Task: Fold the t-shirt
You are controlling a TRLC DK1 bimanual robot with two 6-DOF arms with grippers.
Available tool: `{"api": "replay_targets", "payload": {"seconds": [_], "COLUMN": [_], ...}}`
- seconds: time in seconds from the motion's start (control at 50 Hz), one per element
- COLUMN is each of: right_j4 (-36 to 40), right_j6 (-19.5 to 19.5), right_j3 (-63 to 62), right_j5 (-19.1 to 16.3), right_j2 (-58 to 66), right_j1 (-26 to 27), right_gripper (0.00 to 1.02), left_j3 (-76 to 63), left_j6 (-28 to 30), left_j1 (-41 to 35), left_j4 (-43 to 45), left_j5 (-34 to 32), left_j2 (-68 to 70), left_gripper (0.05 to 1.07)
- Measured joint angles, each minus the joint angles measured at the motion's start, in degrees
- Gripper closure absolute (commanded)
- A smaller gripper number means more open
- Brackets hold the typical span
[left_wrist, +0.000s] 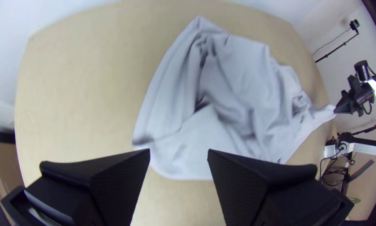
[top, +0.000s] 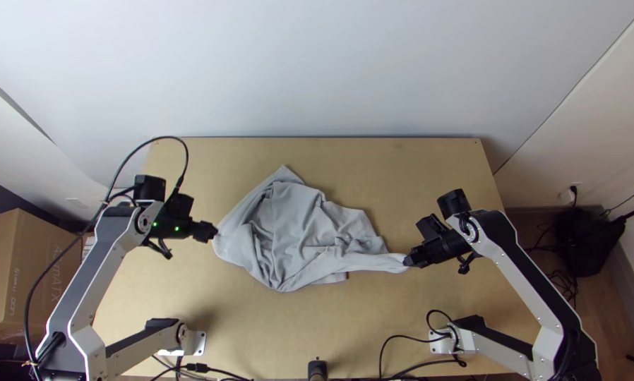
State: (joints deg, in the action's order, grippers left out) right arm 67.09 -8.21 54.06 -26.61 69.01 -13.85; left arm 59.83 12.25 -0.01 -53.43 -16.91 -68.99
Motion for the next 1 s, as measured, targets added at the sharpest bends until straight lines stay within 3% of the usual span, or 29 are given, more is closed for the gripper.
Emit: {"api": "replay_targets", "payload": {"seconds": [0.06,0.1,0.3,0.44,0.64,1.0], "right_j4": [0.0,0.0,-0.02,0.0,-0.02,0.0], "right_j6": [0.0,0.0,0.02,0.04,0.26,0.9], "right_j3": [0.0,0.0,0.0,-0.07,-0.42,-0.55], "right_j5": [0.0,0.0,0.0,0.0,0.0,0.0], "right_j2": [-0.04,-0.07,-0.37,-1.22,-2.1,-3.06], "right_j1": [0.0,0.0,0.0,0.0,0.0,0.0], "right_gripper": [1.0,1.0,1.0,1.0,1.0,1.0], "left_j3": [1.86,2.14,2.21,2.89,3.3,3.3], "left_j6": [-1.11,-1.77,-3.3,-3.67,-3.72,-3.89], "left_j1": [-3.3,-5.31,-13.53,-17.29,-20.35,-22.32], "left_j4": [1.57,3.1,6.1,7.54,9.05,12.68], "left_j5": [0.66,1.25,3.74,5.66,10.8,14.29], "left_j2": [-1.22,-2.29,-7.96,-11.43,-15.06,-18.95], "left_gripper": [0.7,0.76,0.75,0.59,0.59,0.59]}}
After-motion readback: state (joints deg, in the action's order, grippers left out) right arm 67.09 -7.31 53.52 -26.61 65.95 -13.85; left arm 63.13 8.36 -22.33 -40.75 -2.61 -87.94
